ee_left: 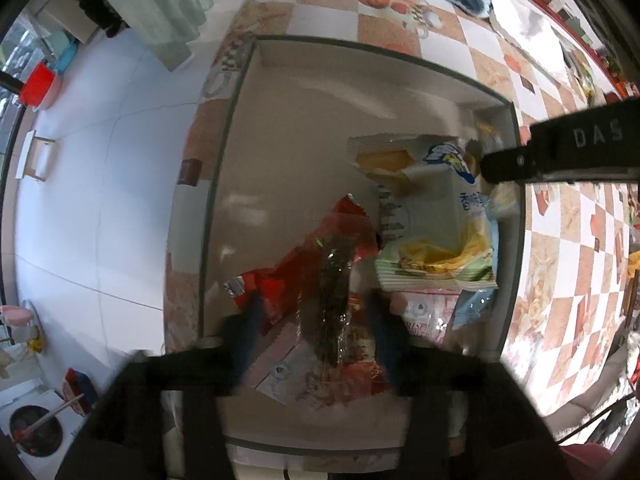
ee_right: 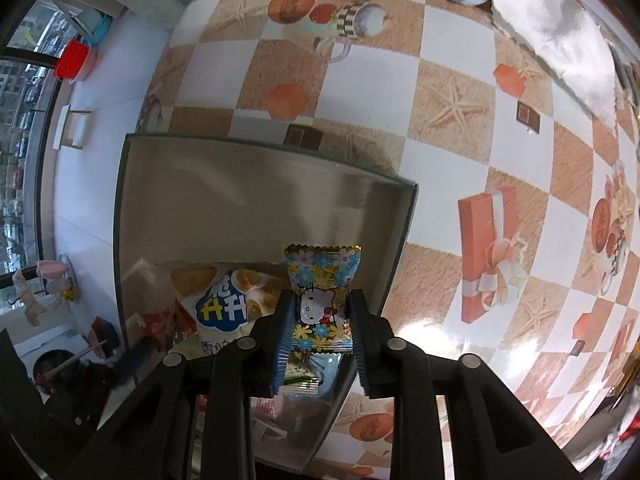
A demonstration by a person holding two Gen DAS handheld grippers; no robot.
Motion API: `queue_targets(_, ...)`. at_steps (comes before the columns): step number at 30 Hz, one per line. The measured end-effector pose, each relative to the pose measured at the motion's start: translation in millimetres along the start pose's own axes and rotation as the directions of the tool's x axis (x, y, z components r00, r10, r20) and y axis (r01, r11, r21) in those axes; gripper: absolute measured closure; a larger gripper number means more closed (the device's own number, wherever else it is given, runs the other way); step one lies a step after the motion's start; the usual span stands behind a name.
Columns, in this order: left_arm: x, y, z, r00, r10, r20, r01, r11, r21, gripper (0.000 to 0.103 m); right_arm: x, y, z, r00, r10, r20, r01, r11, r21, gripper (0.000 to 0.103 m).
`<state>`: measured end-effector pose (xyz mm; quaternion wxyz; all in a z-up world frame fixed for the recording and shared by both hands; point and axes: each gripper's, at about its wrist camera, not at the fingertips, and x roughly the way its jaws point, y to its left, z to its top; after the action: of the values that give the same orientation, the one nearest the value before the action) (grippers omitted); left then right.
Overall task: Organize snacks
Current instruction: 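Open both tools to drop the jerky and candy into the tray, then withdraw both open tools from the tray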
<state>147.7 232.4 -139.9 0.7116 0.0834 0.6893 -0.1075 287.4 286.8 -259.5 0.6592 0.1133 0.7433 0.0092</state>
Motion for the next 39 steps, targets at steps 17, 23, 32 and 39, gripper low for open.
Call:
queue_targets(17, -15, 4, -15, 1.000, -0.012, 0.010, 0.012, 1.000, -0.006, 0.000, -24, 13, -24, 0.999, 0.007, 0.041, -0.004, 0.998, -0.065, 0.001)
queue_targets(23, -21, 3, -19, 0.999, -0.050, -0.001, 0.050, 0.999, 0.015, 0.000, -25, 6, -38, 1.000, -0.001, 0.026, 0.003, 0.998, -0.070, 0.001)
queue_targets(32, -41, -5, -39, 0.999, -0.002, 0.045, -0.002, 0.995, 0.098, 0.000, -38, 6, -64, 0.998, 0.057, 0.023, -0.055, 0.995, -0.081, 0.001)
queue_targets(39, -42, -1, -47, 1.000, 0.024, 0.016, -0.026, 0.995, 0.093, 0.000, -50, 9, -91, 0.998, 0.012, 0.062, -0.003, 0.989, -0.146, 0.001)
